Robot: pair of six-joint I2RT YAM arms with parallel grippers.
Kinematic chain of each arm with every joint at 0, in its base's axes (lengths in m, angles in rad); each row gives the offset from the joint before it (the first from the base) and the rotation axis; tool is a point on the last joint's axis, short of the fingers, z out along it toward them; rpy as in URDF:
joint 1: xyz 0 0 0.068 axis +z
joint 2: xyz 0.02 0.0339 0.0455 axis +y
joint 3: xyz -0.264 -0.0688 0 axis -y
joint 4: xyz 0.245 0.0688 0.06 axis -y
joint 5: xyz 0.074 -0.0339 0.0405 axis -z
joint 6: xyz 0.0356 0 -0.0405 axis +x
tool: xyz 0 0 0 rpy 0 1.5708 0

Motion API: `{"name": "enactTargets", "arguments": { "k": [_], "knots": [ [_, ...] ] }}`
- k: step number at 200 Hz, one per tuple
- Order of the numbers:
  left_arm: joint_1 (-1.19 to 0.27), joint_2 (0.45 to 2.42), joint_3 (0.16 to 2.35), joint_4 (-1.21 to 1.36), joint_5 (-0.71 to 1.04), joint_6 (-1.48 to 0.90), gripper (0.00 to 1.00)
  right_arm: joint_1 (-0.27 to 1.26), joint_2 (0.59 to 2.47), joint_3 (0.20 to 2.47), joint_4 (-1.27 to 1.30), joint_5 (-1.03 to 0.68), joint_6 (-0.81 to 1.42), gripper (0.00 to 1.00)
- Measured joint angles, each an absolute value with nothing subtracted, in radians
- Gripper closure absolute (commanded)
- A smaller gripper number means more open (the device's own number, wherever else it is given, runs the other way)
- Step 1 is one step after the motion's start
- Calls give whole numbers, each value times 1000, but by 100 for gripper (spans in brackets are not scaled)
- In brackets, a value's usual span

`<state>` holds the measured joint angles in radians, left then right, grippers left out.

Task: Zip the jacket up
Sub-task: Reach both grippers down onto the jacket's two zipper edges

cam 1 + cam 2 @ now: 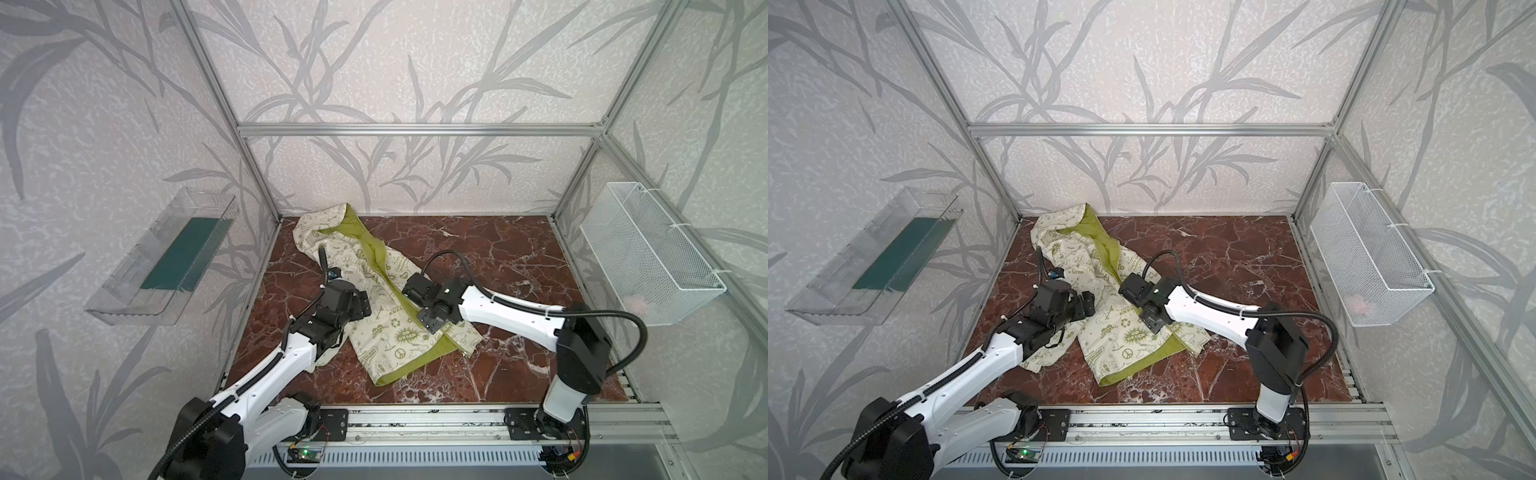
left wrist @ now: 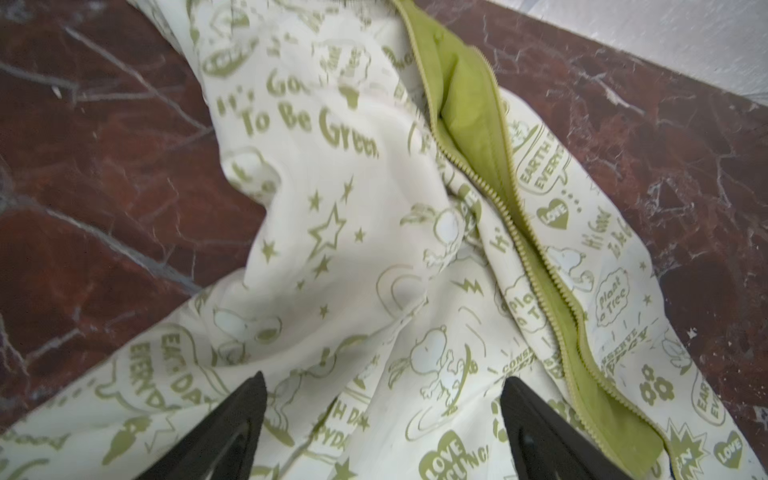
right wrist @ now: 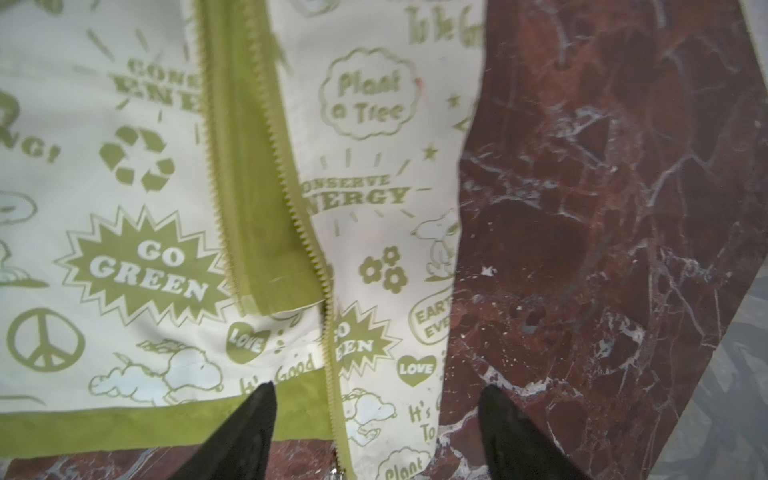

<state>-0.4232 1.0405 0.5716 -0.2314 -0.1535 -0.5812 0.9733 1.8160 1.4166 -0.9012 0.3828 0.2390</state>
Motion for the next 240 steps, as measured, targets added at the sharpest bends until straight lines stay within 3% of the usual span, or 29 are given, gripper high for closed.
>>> {"name": "enactTargets", "arguments": {
  "k": [38, 102, 155, 179, 212, 240],
  "knots": [
    [-436, 1005, 529, -260, -150, -649, 10, 1015, 1953, 1498, -969, 328, 260, 46],
    [-438, 913, 475, -304, -157, -703, 10, 1015, 2047, 1579, -955, 312, 263, 50],
    [-438, 858, 446, -341, -163, -719, 10, 1015, 2131, 1636, -927, 332, 270, 63],
    [-438, 858, 444, -345, -163, -724, 10, 1015, 2167, 1663, -928, 377, 278, 74],
    [-438, 860, 444, -352, -163, -725, 10, 1015, 2172, 1666, -947, 426, 283, 100],
    [-438, 867, 444, -359, -163, -718, 10, 1015, 2168, 1666, -963, 436, 284, 100]
  ]
}}
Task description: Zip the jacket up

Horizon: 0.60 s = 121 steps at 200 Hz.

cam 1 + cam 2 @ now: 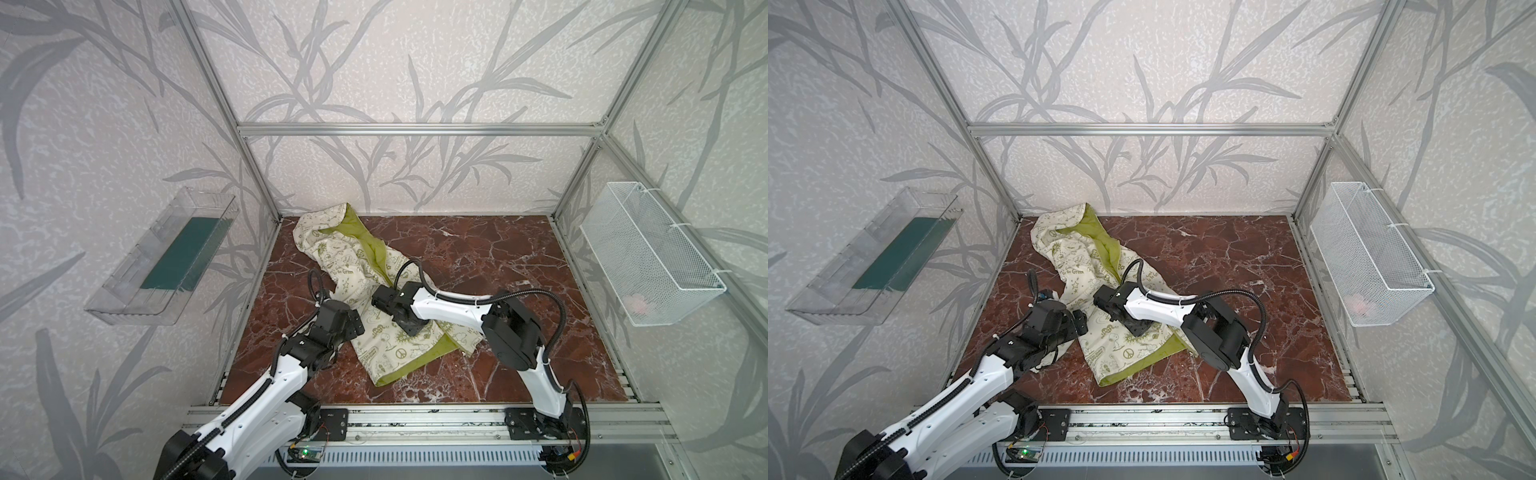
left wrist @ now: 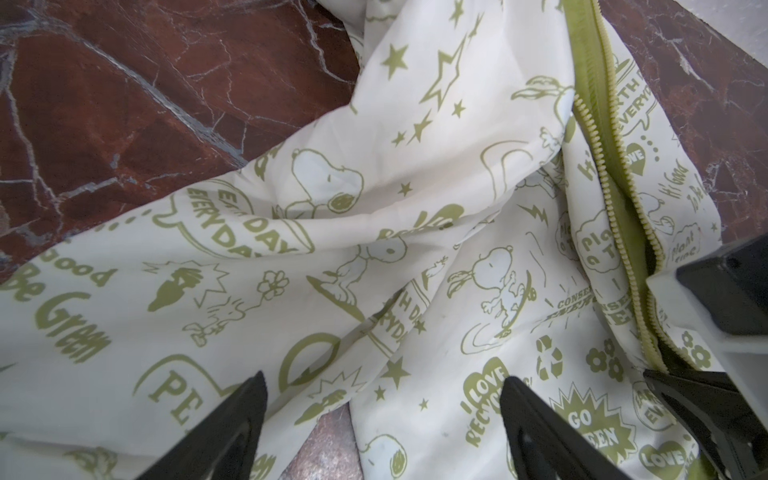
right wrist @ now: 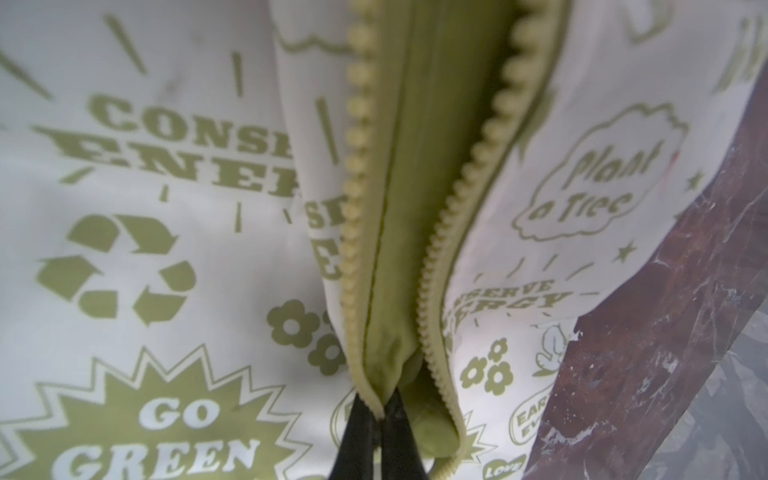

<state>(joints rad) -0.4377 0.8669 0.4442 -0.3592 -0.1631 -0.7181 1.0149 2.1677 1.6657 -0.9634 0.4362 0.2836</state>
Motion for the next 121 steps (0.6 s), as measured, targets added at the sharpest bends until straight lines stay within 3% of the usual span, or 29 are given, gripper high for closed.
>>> {"name": "enactTargets", "arguments": {
  "k": [46, 93, 121],
  "knots": [
    [-439, 900, 455, -371, -149, -718, 12, 994, 2047, 1645, -973, 290, 285, 100],
    [-472, 892, 458, -364, -98, -714, 15, 837, 1756, 1420, -756, -152, 398, 100],
    [-498, 841, 448, -308, -39, -735, 16, 741, 1703, 1262, -543, -405, 515, 99]
  ]
}}
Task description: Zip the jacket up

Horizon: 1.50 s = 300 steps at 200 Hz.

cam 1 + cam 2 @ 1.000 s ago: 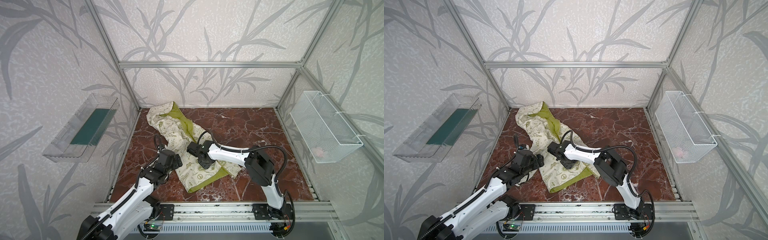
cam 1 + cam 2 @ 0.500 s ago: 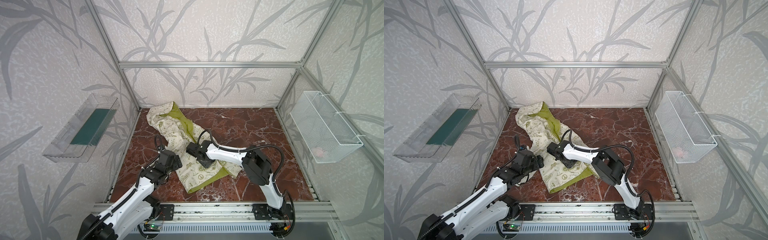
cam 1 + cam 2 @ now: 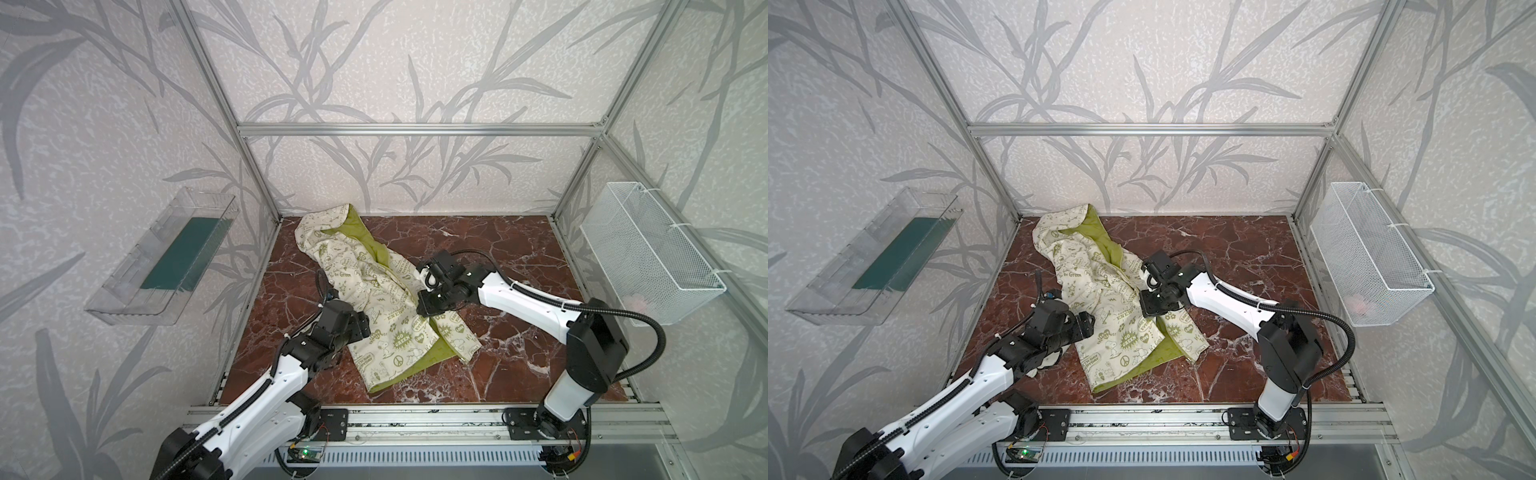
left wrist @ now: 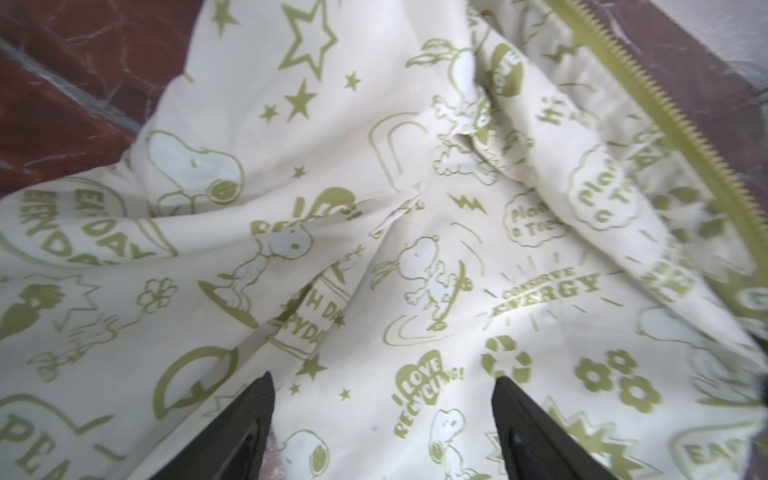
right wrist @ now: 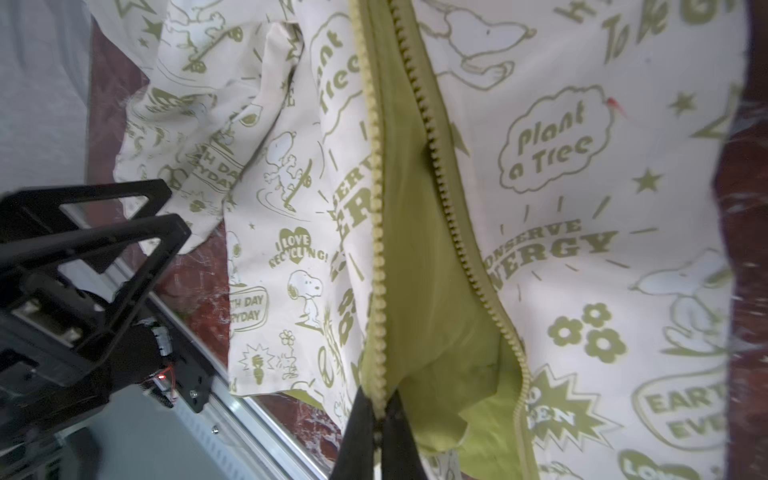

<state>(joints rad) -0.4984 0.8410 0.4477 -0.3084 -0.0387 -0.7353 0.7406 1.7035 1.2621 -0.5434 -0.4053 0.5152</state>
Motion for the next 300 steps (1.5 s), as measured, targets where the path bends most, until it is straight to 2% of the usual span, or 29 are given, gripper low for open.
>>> {"name": "enactTargets", "arguments": {
  "k": [23, 47, 66, 77, 90, 104, 120, 137, 158, 192, 221, 258, 300],
  "knots": [
    [-537, 823, 442, -270, -13, -745, 16, 731, 1726, 1220, -469, -505, 576, 85],
    [-564, 829, 442, -270, -17, -744, 16, 736, 1726, 1227, -500, -410, 581, 80],
    [-569, 838, 442, -275, -21, -742, 16, 733, 1726, 1238, -567, -260, 567, 83],
    [-570, 841, 441, -276, -23, -742, 16, 731, 1724, 1247, -609, -180, 559, 92],
    [-573, 841, 440, -276, -25, -742, 16, 730, 1722, 1260, -647, -107, 539, 96],
    [-574, 847, 440, -276, -25, -742, 16, 725, 1722, 1282, -678, -67, 508, 100],
    [-575, 853, 440, -276, -25, -743, 16, 721, 1722, 1297, -686, -64, 478, 100],
    [-575, 861, 440, -275, -19, -745, 18, 710, 1721, 1296, -678, -121, 461, 100],
    [-590, 861, 455, -289, -5, -760, 25, 675, 1707, 1253, -596, -290, 489, 100],
    [-736, 792, 548, -270, -27, -726, 23, 615, 1647, 1136, -353, -556, 659, 100],
    [-754, 743, 538, -137, 1, -764, 24, 606, 1631, 1079, -78, -715, 840, 100],
    [-799, 746, 446, 17, 25, -835, 24, 602, 1632, 990, 213, -813, 1044, 100],
    [-812, 779, 357, 242, 62, -909, 25, 593, 1632, 912, 450, -849, 1202, 100]
  ]
}}
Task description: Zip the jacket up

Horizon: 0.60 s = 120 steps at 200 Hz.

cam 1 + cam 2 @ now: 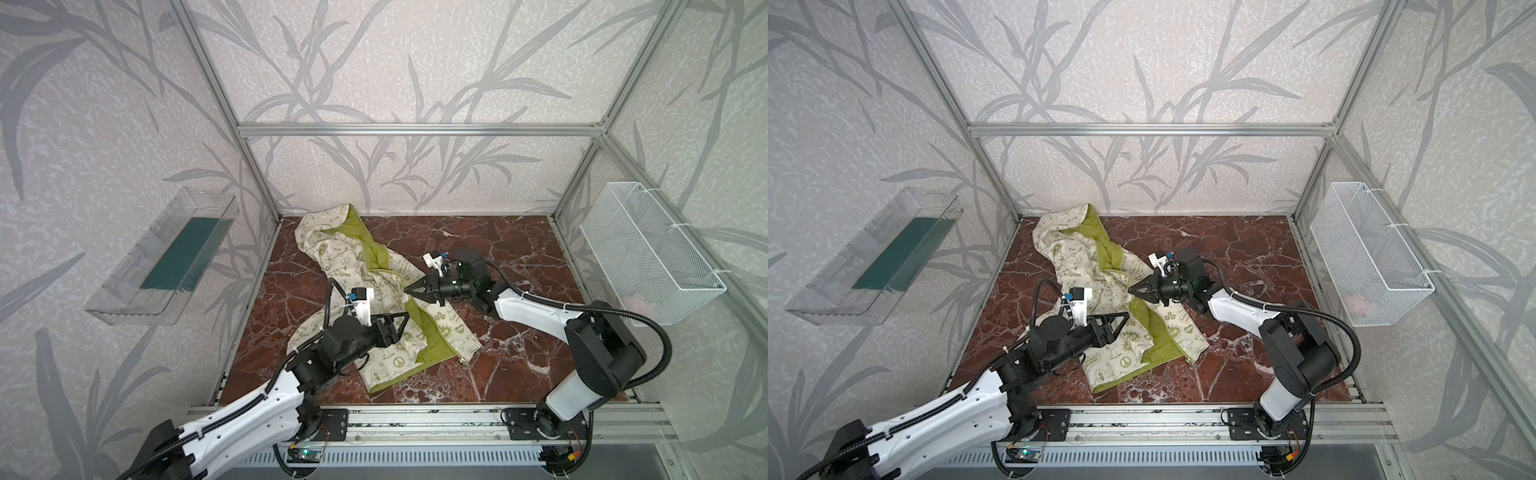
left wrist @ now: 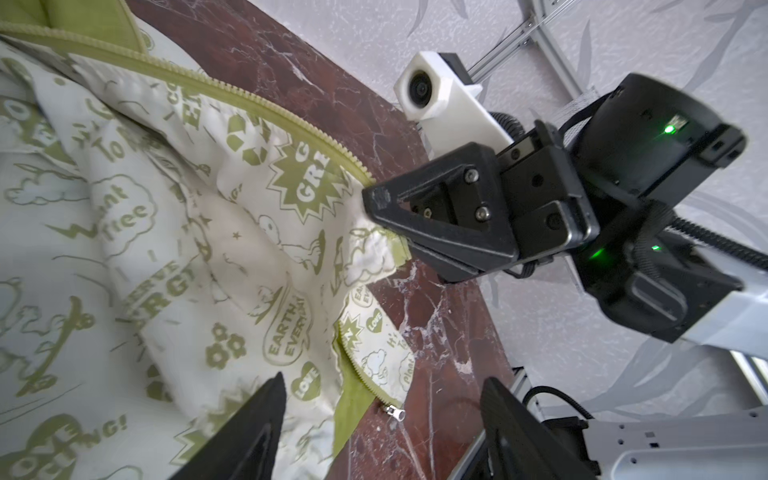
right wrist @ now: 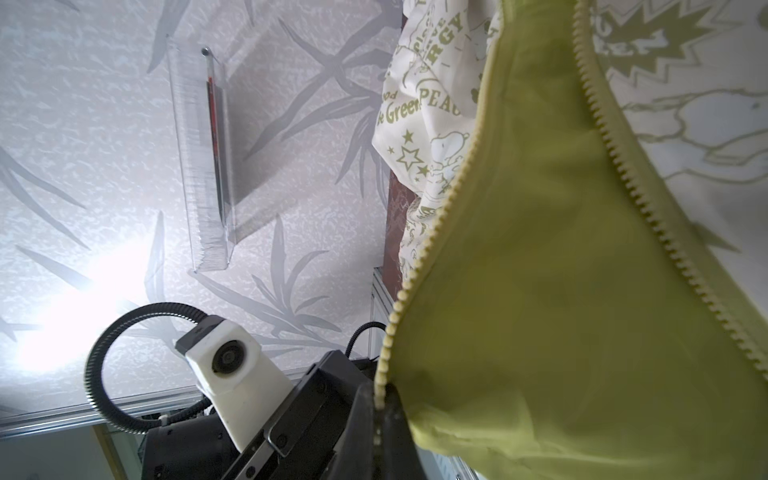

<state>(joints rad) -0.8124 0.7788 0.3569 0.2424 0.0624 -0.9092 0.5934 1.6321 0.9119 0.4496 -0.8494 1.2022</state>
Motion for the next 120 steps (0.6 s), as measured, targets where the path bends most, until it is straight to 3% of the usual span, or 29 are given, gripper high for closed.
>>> {"name": "enactTargets", "arguments": {
  "k": [33, 120],
  "knots": [
    [-812, 858, 290, 487, 118, -972, 27, 587, 1634, 889, 527, -859, 1257, 100],
    [-807, 940, 263, 695, 124, -1034, 22, 587, 1634, 859, 600, -875, 1299, 100]
  ]
}}
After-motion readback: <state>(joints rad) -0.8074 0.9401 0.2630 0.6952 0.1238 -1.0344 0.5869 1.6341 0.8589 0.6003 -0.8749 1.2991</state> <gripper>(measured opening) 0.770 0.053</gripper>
